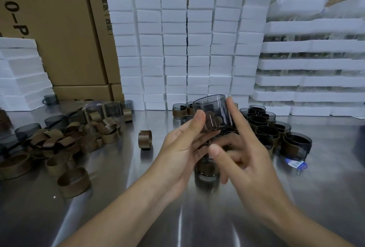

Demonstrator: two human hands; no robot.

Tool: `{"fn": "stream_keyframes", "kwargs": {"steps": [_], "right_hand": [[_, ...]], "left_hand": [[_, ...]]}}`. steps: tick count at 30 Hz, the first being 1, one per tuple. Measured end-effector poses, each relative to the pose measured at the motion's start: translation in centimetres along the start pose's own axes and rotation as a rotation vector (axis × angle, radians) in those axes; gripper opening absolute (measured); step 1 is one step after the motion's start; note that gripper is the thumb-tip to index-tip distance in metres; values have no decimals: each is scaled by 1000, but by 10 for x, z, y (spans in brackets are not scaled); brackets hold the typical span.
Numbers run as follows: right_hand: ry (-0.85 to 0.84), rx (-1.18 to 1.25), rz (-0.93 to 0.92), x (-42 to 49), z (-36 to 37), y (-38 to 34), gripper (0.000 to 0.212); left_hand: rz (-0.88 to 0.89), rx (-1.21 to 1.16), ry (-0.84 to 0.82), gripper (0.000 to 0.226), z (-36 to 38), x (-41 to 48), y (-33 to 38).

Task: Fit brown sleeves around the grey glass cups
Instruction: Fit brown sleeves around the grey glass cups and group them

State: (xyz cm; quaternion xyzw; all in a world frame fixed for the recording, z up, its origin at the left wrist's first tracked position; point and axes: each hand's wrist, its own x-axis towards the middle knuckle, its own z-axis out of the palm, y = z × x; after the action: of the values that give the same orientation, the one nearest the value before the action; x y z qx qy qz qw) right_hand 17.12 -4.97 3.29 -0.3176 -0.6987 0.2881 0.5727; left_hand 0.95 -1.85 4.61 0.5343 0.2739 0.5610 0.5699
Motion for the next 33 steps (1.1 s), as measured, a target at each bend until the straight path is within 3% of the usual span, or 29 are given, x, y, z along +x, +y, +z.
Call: {"fn": "stream_keyframes", "kwargs": {"steps": [2,6,11,15,18,20,22,24,27,29,31,33], "right_hand": [[73,91,83,4,2,1,70],[71,192,188,9,7,-5,27],[-26,660,446,15,8,-10,48],[-5,641,487,13,6,-8,59],[78,496,442,14,4,-12,50],[141,436,394,12,3,-14,31],[152,423,371,11,3,-16,21],[137,445,395,12,3,-17,21],[127,569,467,17,2,-20,35],[105,706,523,19,1,-23,44],[68,823,578,19,-2,-26,47],[42,878,620,18,-6,-26,50]], "left_hand": [[19,84,36,63,0,-3,0],[49,173,43,58,6,-8,0],[31,61,-112,62,20,-10,-5],[175,139,-153,65,20,-18,-17],[367,443,-141,64,13,-20,-22],[487,777,-115,64,7,-19,-21],[586,956,-79,64,1,-19,-20],[574,873,-78,62,1,-19,-17],[273,365,-6,63,10,-10,-13],[159,241,134,65,7,0,-11],[274,485,321,47,-11,8,-8],[382,994,459,38,-45,16,-7]]}}
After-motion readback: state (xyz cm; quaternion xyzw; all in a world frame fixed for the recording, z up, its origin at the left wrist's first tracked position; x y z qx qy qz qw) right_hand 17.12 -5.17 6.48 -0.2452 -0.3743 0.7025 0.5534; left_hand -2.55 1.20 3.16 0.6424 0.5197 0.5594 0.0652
